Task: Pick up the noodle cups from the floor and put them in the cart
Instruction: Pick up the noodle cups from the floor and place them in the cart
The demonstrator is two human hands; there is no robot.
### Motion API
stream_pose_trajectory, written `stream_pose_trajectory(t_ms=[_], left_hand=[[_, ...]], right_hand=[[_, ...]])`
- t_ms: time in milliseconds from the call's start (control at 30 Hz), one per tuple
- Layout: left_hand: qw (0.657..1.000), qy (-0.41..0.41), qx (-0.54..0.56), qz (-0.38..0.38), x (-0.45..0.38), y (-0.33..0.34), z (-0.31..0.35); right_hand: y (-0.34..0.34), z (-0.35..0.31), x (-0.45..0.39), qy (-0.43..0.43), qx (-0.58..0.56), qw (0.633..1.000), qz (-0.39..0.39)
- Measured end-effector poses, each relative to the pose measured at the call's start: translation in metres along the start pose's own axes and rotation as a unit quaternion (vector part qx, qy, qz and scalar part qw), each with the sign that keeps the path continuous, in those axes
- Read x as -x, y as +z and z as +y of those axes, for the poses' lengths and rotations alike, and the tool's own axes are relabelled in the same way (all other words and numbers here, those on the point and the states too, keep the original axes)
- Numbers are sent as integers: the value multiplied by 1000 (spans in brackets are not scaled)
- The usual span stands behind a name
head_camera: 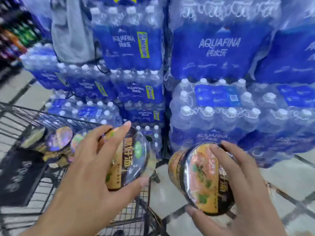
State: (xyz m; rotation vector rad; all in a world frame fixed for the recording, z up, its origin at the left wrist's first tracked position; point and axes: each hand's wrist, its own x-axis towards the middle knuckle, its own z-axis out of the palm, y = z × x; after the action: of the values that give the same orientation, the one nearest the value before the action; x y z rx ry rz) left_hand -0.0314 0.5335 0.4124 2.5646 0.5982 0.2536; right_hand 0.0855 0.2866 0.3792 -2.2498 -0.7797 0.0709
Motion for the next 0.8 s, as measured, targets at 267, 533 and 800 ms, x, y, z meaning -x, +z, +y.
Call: stream_pose_trajectory(t_ms=[267,533,800], left_hand=[[991,-134,-24,7,0,-126,-243],[966,-215,-107,-90,44,-150,-418],[935,-117,-198,-270,24,-74,-451]], right_hand=[[219,-160,-61,-133,-27,986,-100],[393,-238,-52,-160,49,938,-302],[475,-212,-51,-98,150,886,-427]])
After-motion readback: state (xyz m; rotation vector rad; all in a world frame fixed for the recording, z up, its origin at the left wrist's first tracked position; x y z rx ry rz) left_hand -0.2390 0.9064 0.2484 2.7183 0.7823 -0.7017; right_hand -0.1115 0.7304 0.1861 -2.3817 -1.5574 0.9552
